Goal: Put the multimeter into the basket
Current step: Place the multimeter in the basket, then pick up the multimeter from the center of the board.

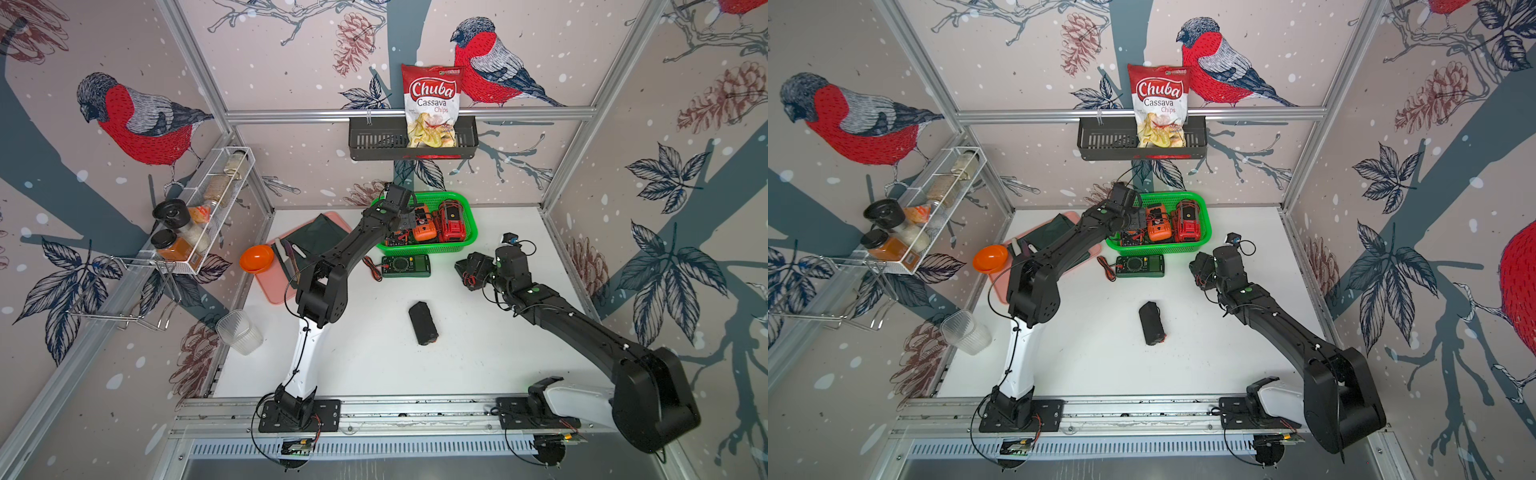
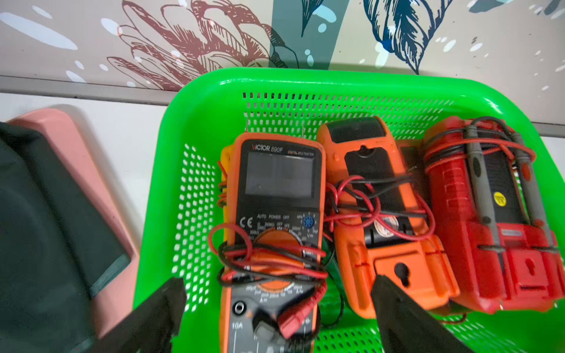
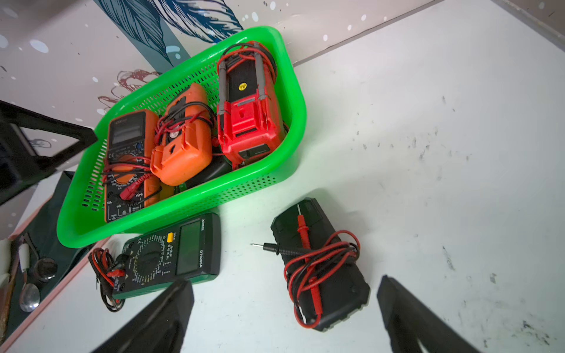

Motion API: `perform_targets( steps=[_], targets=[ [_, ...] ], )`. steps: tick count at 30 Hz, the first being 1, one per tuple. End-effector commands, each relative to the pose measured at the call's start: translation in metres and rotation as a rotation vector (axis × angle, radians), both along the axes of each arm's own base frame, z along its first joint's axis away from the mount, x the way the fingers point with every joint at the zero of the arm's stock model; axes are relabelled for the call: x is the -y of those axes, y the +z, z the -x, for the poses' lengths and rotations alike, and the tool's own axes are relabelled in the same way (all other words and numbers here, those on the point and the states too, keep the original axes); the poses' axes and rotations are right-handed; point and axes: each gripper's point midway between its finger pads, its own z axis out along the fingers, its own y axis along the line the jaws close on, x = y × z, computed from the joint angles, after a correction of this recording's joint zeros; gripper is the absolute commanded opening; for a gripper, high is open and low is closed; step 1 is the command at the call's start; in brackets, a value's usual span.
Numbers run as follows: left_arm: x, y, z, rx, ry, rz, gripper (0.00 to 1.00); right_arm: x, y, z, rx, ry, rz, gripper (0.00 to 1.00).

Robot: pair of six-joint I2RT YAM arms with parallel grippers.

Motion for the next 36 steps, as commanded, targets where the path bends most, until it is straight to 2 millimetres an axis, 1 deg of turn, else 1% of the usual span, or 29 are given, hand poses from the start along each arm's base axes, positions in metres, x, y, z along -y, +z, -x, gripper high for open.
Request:
perform_targets(
  steps=[1, 4, 7, 10, 12, 15, 17, 20, 21, 24, 28, 36],
  targets=[
    [-0.002, 0.022, 0.01, 0.055, -0.005, 0.029, 0.98, 0.003, -0.013, 0.0, -0.059, 0.031, 0.02, 0.97],
    [-0.012, 0.032, 0.031, 0.083, 0.001, 0.06, 0.98, 0.003, -0.022, -0.001, -0.097, 0.088, 0.01, 0.93],
    [-0.027, 0.039, 0.054, 0.111, 0.018, 0.086, 0.98, 0.01, -0.031, -0.005, -0.137, 0.102, 0.031, 0.9],
    [-0.043, 0.039, 0.081, 0.132, 0.034, 0.113, 0.98, 0.02, -0.041, -0.009, -0.18, 0.093, 0.065, 0.9],
    [-0.052, 0.035, 0.098, 0.137, 0.038, 0.13, 0.98, 0.023, -0.046, -0.012, -0.201, 0.103, 0.077, 0.9],
    [-0.064, 0.024, 0.12, 0.127, 0.048, 0.143, 0.98, 0.023, -0.056, -0.018, -0.236, 0.13, 0.097, 0.89],
    [-0.071, 0.017, 0.134, 0.119, 0.052, 0.151, 0.98, 0.019, -0.063, -0.02, -0.263, 0.165, 0.111, 0.88],
    [-0.081, 0.011, 0.148, 0.126, 0.065, 0.166, 0.98, 0.011, -0.075, -0.023, -0.302, 0.225, 0.123, 0.88],
    [-0.084, 0.007, 0.153, 0.122, 0.069, 0.164, 0.98, 0.009, -0.078, -0.023, -0.312, 0.237, 0.126, 0.88],
    [-0.093, 0.003, 0.161, 0.128, 0.091, 0.162, 0.98, 0.0, -0.087, -0.023, -0.341, 0.28, 0.146, 0.86],
    [-0.101, 0.001, 0.164, 0.134, 0.122, 0.149, 0.98, -0.01, -0.097, -0.023, -0.363, 0.314, 0.183, 0.87],
    [-0.101, -0.006, 0.162, 0.12, 0.127, 0.14, 0.98, -0.004, -0.122, -0.032, -0.438, 0.253, 0.295, 0.85]
  ],
)
